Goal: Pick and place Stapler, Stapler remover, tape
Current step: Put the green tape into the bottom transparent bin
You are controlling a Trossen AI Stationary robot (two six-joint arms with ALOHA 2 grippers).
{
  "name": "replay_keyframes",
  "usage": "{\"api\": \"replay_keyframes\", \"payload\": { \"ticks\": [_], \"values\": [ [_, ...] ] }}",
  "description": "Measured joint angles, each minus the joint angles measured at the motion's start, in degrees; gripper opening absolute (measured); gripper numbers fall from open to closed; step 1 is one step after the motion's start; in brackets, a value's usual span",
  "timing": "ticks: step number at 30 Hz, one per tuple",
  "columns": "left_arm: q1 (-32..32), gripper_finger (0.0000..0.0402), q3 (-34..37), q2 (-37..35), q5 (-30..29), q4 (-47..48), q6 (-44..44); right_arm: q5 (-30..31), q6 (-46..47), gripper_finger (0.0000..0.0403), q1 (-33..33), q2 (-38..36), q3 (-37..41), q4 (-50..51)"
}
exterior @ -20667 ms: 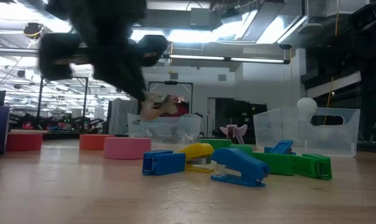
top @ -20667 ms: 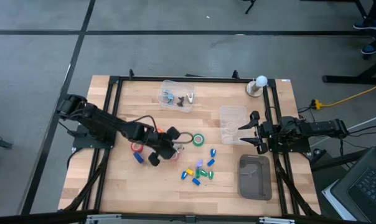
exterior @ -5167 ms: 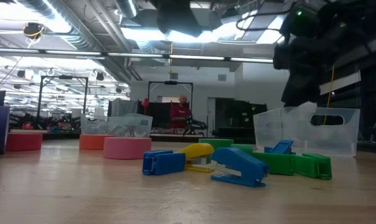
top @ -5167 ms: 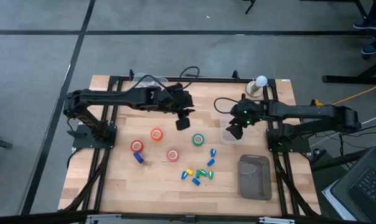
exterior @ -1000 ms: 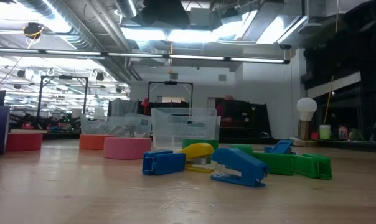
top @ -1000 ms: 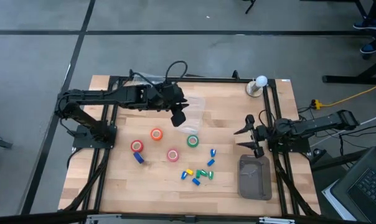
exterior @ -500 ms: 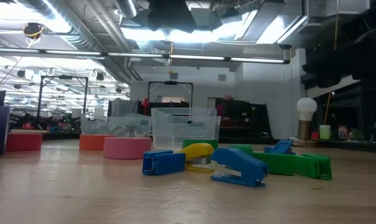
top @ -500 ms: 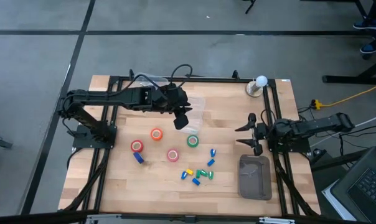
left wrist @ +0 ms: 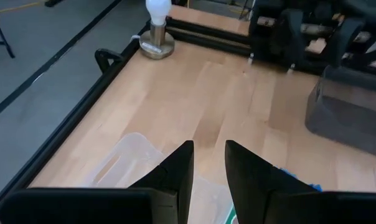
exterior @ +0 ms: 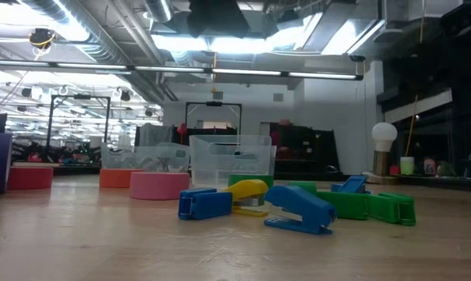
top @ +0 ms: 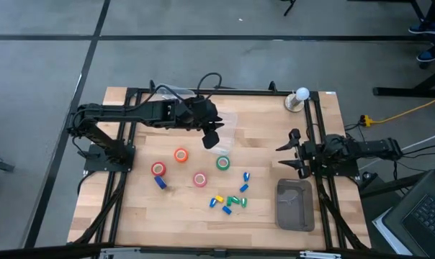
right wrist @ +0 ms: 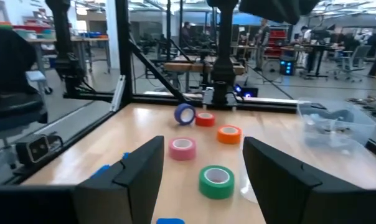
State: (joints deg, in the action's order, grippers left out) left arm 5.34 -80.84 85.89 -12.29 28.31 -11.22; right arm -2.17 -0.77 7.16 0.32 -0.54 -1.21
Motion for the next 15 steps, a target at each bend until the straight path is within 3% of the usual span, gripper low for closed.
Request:
{"api": "replay_keyframes", "payload": {
  "ticks": [15],
  "values": [
    [-2.02, 0.0086, 0.0, 0.04, 1.69, -0.71, -0.6, 1.07, -5.54, 0.0225, -1.9, 0.0, 0.0, 0.02]
  ]
}}
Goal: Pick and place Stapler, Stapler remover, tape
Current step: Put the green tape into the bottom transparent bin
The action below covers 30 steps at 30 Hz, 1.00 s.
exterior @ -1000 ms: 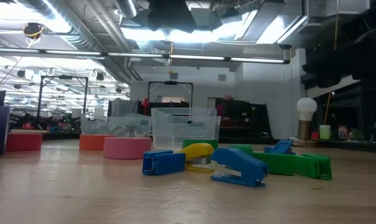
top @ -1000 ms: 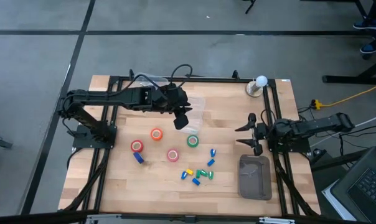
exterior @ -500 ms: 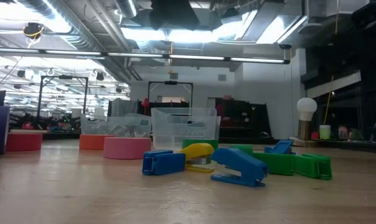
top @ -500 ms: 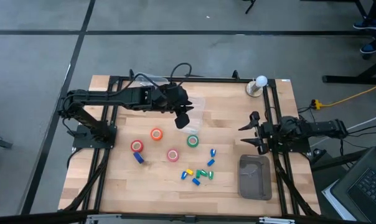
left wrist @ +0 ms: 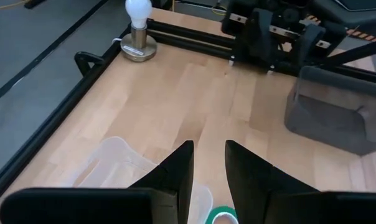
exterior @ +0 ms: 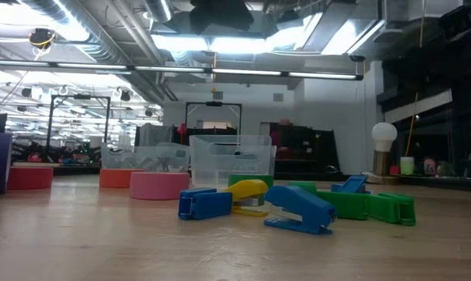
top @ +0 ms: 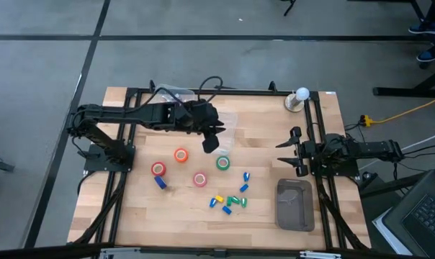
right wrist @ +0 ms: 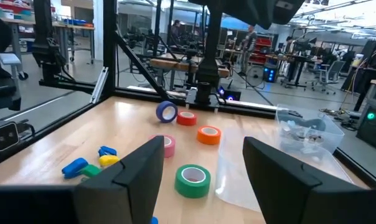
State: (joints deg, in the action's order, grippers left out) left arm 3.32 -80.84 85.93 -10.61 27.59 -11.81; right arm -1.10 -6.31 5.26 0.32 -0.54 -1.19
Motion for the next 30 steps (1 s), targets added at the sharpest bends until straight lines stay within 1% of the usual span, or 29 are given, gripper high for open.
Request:
{"api": "replay_keyframes", "payload": {
  "ticks": [7, 13, 24, 26, 30],
  "values": [
    [-1.51, 0.0086, -0.12, 3.18, 0.14, 1.36, 0.61, 0.0, -0.13, 0.0225, 0.0, 0.02, 0.0, -0.07],
    [-3.21, 0.0086, -0.11, 8.31, 3.3, 0.52, 5.94, 0.0, -0.14, 0.0225, 0.01, 0.04, 0.0, 0.03],
    [-9.02, 0.0086, -0.11, 15.87, 4.7, 1.39, 8.67, 0.0, -0.15, 0.0225, 0.0, 0.04, 0.0, 0.0],
    [-10.61, 0.0086, -0.11, 16.7, 4.34, 2.12, 10.36, 0.0, -0.15, 0.0225, 0.02, 0.04, 0.0, 0.0],
    [-13.86, 0.0086, -0.08, 18.77, 0.79, 3.38, 13.07, 0.0, -0.15, 0.0225, 0.02, 0.04, 0.0, 0.0]
  ]
}}
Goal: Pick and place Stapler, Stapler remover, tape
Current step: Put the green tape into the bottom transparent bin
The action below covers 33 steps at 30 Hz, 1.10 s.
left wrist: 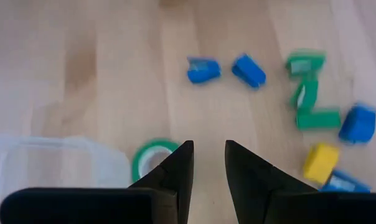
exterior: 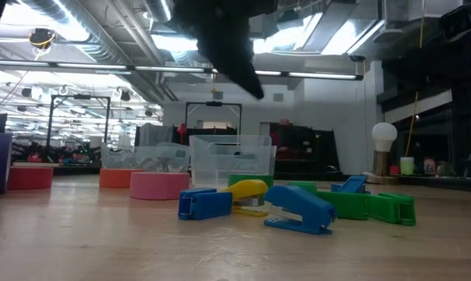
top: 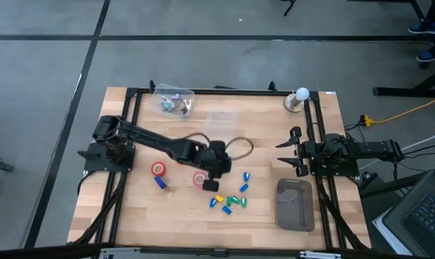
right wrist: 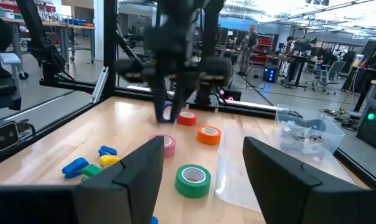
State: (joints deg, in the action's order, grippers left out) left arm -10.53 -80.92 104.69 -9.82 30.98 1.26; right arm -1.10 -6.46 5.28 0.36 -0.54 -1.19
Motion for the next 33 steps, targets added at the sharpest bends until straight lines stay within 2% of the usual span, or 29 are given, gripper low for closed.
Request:
{"api": "replay_keyframes", "payload": {
  "ticks": [6, 13, 18, 25, 33],
  "values": [
    [-2.4, 0.0086, 0.06, 3.53, -0.97, -0.08, 3.0, 0.0, 0.0, 0.0225, -0.02, 0.0, 0.0, 0.0],
    [-2.24, 0.0089, 0.06, 6.33, -1.21, 0.33, 2.81, -0.02, 0.0, 0.0225, -0.02, 0.0, 0.0, 0.02],
    [-1.3, 0.012, 0.06, 7.15, -2.39, -0.63, 3.35, -0.01, 0.0, 0.0225, -0.01, 0.0, 0.0, 0.01],
    [2.28, 0.017, -0.04, 8.74, -3.05, -6.58, 3.61, -0.02, -0.01, 0.0225, -0.02, 0.0, 0.0, 0.02],
    [4.45, 0.0178, 0.05, 9.68, -2.22, -5.49, 2.47, -0.02, -0.02, 0.0225, -0.02, 0.0, 0.0, -0.02]
  ]
}}
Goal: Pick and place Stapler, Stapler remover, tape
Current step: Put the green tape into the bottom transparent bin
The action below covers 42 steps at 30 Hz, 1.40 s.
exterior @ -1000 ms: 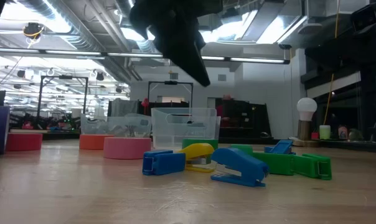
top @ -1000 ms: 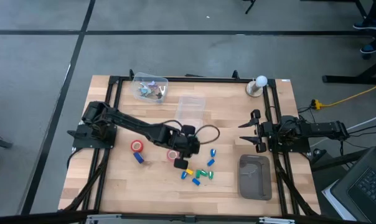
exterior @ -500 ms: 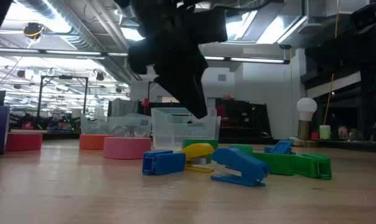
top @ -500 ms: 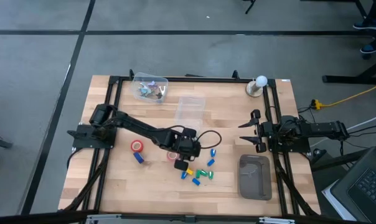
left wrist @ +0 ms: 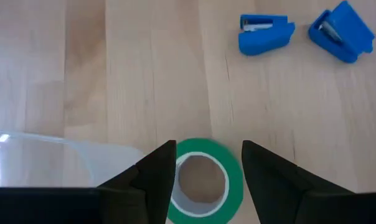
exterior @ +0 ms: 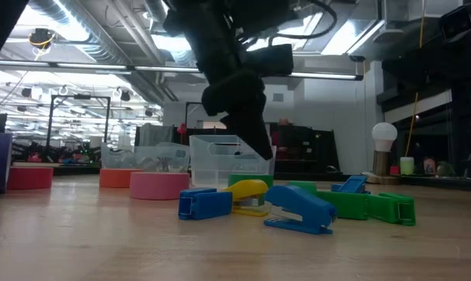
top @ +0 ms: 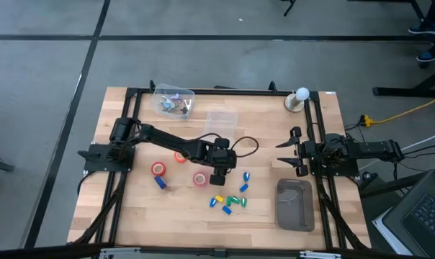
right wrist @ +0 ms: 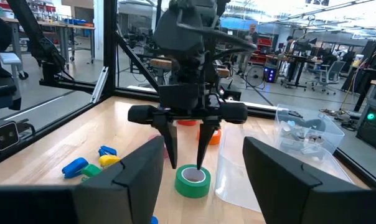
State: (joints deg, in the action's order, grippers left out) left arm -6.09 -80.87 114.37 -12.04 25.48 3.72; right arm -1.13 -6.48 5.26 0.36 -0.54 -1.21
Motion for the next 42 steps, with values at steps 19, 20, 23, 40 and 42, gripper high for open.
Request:
{"api": "replay_keyframes", "payload": {
  "ticks": [19, 20, 23, 40, 42],
  "values": [
    [-2.03, 0.0165, -0.22, 3.97, -0.12, 2.12, 3.04, 0.0, 0.0, 0.0225, 0.01, 0.0, 0.0, -0.02],
    [-2.06, 0.0164, -0.32, 4.46, -0.61, 2.11, 3.02, 0.02, 0.0, 0.0225, 0.0, 0.0, 0.0, 0.0],
    [-2.73, 0.0157, -0.28, 4.66, -3.22, 2.16, 3.02, 0.0, 0.0, 0.0225, 0.01, -0.01, 0.0, -0.02],
    [-3.96, 0.0093, -0.06, 4.47, -3.77, 4.52, -15.36, 0.0, 0.0, 0.0225, 0.0, 0.0, 0.0, 0.02],
    [-3.91, 0.0093, -0.08, 4.41, -2.37, 4.52, -14.36, 0.02, 0.0, 0.0225, -0.01, 0.0, 0.0, 0.02]
  ]
}}
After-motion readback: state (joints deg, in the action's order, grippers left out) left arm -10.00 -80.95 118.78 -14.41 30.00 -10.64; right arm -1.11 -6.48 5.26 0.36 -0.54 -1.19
